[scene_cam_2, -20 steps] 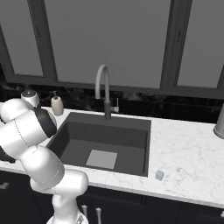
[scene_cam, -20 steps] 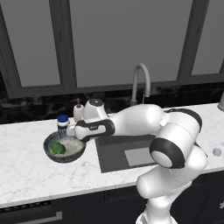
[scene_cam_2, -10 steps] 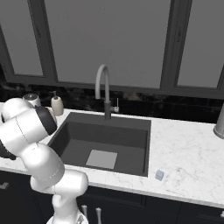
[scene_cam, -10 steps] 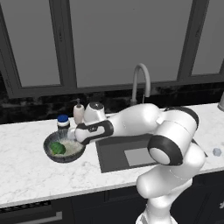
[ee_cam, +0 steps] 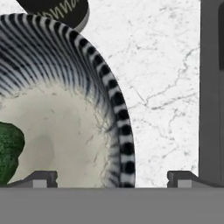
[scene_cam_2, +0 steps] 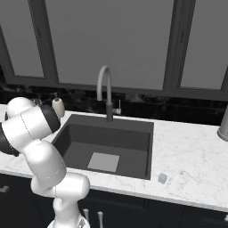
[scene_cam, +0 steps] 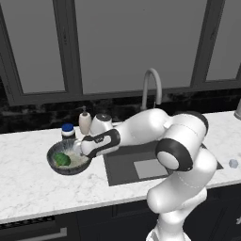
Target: Pick the broccoli from the sink and place it in the bowl. Then pick the bowl and place it in the microwave. Then close the microwave door and press the start button.
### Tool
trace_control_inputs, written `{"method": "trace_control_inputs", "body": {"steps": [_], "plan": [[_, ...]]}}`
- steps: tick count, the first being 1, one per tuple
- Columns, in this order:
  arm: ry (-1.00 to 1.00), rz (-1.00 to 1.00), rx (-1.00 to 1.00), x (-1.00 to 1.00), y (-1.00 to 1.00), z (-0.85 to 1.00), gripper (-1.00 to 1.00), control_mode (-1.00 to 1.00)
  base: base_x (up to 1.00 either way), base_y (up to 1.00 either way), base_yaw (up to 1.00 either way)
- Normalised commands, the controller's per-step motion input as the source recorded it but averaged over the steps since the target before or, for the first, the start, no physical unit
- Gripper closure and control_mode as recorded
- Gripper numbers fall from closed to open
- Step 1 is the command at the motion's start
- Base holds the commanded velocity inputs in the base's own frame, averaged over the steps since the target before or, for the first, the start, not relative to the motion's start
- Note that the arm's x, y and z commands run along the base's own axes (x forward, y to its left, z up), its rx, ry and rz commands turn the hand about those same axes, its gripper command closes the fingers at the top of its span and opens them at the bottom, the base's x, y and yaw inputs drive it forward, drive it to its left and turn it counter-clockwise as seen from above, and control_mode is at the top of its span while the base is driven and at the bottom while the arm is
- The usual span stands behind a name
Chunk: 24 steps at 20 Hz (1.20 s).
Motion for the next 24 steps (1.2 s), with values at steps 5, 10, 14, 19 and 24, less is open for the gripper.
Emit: {"method": "trace_control_inputs", "body": {"steps": [5,10,14,19,24], "plan": [[0.05,0.00,0.00,0.00,0.01,-0.24,1.00,-1.00,0.00,0.00,0.00],[0.04,0.00,0.00,0.00,0.01,-0.19,1.00,-1.00,0.00,0.00,0.00],[0.02,0.00,0.00,0.00,0.00,-0.21,1.00,-1.00,0.00,0.00,0.00],[0.00,0.00,0.00,-0.17,0.00,-0.08,1.00,-1.00,0.00,0.00,0.00],[-0.14,0.00,0.00,-0.67,-0.05,0.18,1.00,-1.00,0.00,0.00,0.00]]}}
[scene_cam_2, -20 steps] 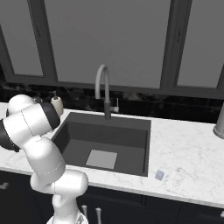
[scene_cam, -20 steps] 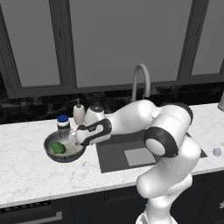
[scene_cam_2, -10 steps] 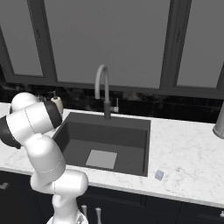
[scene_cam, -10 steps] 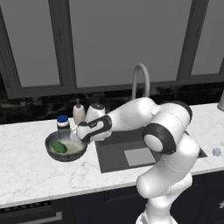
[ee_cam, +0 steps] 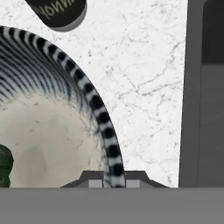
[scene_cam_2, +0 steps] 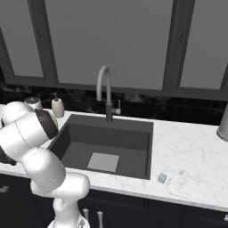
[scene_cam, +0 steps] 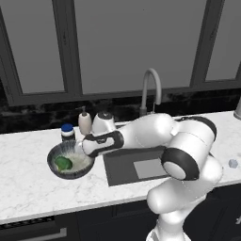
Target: Pick the broccoli from the sink and place it in the bowl. Then pick the bowl and place it in the microwave. Then close the microwave door and press the start button.
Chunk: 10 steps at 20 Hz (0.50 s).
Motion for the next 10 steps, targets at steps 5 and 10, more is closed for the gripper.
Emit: {"method": "trace_control_inputs", "body": {"steps": [5,10], "plan": [[-0.08,-0.06,0.00,-0.55,-0.12,0.34,1.00,-1.00,0.00,0.00,0.00],[0.00,-0.19,0.03,-0.31,-0.17,0.51,1.00,-1.00,0.00,0.00,0.00]]}}
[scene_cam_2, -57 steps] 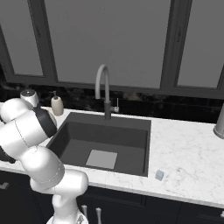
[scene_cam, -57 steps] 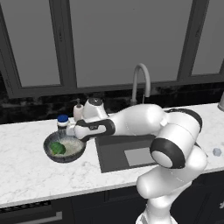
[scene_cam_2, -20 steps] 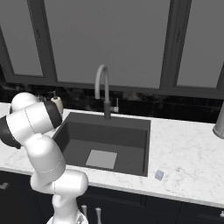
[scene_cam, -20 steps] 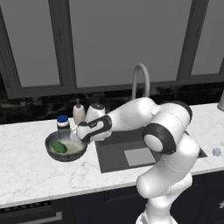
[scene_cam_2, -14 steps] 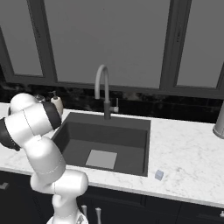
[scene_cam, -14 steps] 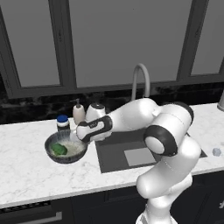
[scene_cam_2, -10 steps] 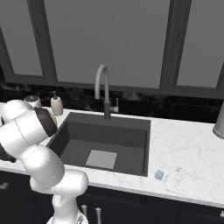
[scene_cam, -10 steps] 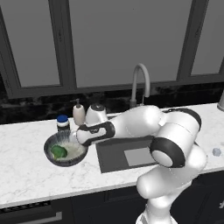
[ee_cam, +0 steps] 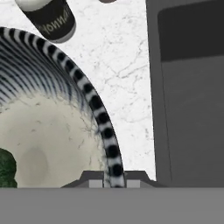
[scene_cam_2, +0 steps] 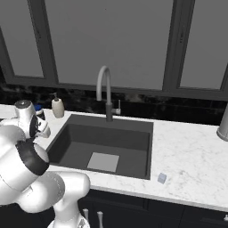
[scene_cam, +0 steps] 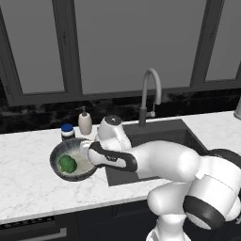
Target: Pick the broccoli from the sink and place it in the bowl. Then pick the bowl and place it in the microwave. Then close the microwave door and press the start button.
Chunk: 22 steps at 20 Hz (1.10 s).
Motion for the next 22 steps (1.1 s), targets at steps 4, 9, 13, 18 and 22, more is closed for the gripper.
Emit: {"method": "trace_control_inputs", "body": {"steps": [4,9,13,18,22], "plan": [[0.00,-0.22,0.11,-0.30,-0.38,0.72,1.00,-1.00,0.00,0.00,0.00],[0.07,-0.22,0.01,-0.42,-0.33,0.73,1.00,-1.00,0.00,0.00,0.00],[0.17,-0.29,0.00,-0.38,-0.34,0.68,1.00,-1.00,0.00,0.00,0.00],[0.02,-0.32,0.00,-0.36,-0.64,0.57,1.00,-1.00,0.00,0.00,0.00],[-0.06,-0.33,0.01,-0.41,-0.80,0.49,1.00,-1.00,0.00,0.00,0.00]]}}
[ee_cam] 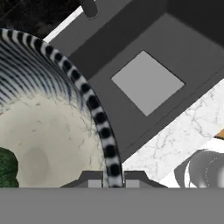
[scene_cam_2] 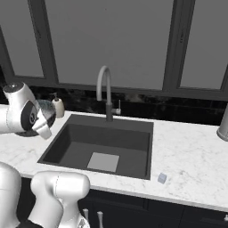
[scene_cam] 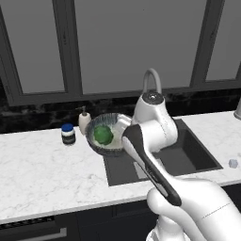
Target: Pick the broccoli from the sink and place it in the bowl. Then pick the bowl and place it in the microwave. Then close the microwave door and press the start button.
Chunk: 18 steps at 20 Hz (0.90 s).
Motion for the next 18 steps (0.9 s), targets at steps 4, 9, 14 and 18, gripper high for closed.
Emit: {"method": "trace_control_inputs", "body": {"steps": [4,9,14,18], "plan": [[-0.05,-0.38,0.00,-0.53,-0.84,0.46,1.00,-1.00,0.00,0.00,0.00],[0.00,-0.40,0.00,-0.48,-0.61,0.55,1.00,-1.00,0.00,0.00,0.00],[0.00,-0.20,0.12,-0.22,-0.61,0.56,1.00,-1.00,0.00,0.00,0.00],[0.00,0.00,0.12,-0.13,-0.46,0.30,1.00,-1.00,0.00,0.00,0.00]]}}
